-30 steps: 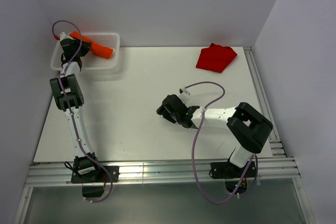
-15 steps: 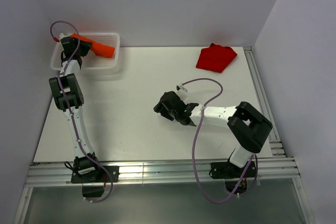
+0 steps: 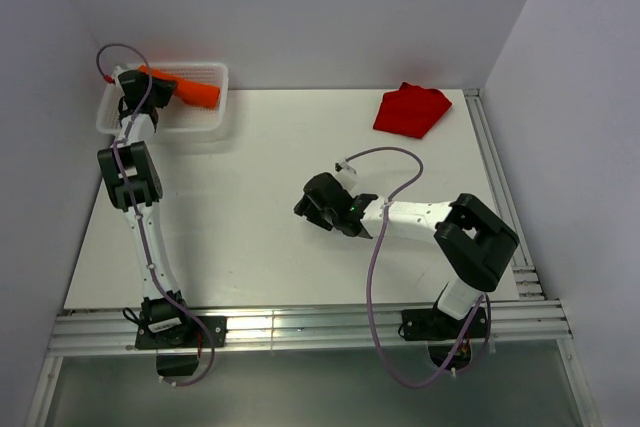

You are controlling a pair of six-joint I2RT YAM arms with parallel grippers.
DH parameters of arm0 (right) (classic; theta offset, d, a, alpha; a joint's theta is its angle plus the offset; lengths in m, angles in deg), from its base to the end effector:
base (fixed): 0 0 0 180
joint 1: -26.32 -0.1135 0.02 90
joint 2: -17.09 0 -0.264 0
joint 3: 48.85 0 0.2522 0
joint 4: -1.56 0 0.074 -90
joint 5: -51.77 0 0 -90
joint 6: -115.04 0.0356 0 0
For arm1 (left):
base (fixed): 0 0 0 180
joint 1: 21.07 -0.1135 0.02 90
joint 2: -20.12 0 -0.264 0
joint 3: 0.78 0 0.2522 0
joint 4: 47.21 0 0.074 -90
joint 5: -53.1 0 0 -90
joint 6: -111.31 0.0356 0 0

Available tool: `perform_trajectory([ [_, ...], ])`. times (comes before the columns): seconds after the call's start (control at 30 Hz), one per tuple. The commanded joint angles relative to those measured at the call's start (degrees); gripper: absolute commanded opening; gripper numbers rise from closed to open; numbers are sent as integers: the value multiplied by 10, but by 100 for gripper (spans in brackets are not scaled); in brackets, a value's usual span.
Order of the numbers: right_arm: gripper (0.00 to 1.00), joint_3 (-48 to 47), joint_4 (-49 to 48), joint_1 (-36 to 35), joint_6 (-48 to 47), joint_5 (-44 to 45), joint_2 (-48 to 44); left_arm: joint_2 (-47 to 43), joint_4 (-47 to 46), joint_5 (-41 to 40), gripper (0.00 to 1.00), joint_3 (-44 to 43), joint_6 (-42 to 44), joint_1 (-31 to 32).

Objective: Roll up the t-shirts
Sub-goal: Place the rolled tshirt into the container

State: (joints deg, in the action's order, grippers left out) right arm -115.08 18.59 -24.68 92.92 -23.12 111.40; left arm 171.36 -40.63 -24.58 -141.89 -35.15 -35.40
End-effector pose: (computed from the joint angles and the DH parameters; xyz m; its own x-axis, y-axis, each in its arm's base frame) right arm 0.2204 0.2575 0.1813 -0.7557 0.4880 -0.4368 0.1741 0.7927 0.5843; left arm 0.5870 0.1421 0.1649 -0.1174 -0.8704 -0.4781 -0.2564 0.4916 -0.8322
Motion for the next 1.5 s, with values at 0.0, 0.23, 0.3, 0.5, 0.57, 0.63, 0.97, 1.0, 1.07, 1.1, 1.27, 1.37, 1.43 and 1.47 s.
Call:
perform_trajectory([
  [0.0,62,-20,15,2,-7,5,0,11,-6,-11,0,-32,-16,0],
  [0.23,61,-25,14,4,-6,-3,4,9,2,-18,17,-25,-24,-4],
  [0.3,61,-26,14,3,-6,-4,5,6,8,-22,25,-25,-26,-4],
  [0.5,61,-33,16,5,-8,-12,11,-2,24,-37,49,-22,-32,-4],
  [0.57,61,-37,17,4,-9,-15,13,-3,26,-37,53,-19,-35,-5],
  [0.63,61,-39,17,5,-9,-16,16,-7,31,-39,57,-17,-36,-4],
  [0.97,61,-44,17,7,-16,-25,16,-42,65,-68,80,-2,-38,-4],
  [1.0,61,-44,17,8,-17,-25,16,-45,67,-68,81,-3,-39,-4],
  [1.07,61,-45,17,9,-19,-26,14,-51,70,-68,91,-1,-44,-4],
  [1.1,61,-45,17,9,-20,-26,13,-52,70,-67,94,0,-46,-4],
  [1.27,61,-42,17,12,-22,-29,10,-64,87,-61,99,8,-55,-4],
  [1.37,61,-39,14,13,-21,-31,8,-69,96,-59,99,9,-55,-4],
  [1.43,61,-34,12,13,-21,-32,8,-74,103,-54,99,10,-57,-4],
  [1.47,61,-33,8,13,-21,-32,7,-78,104,-54,99,13,-56,-4],
])
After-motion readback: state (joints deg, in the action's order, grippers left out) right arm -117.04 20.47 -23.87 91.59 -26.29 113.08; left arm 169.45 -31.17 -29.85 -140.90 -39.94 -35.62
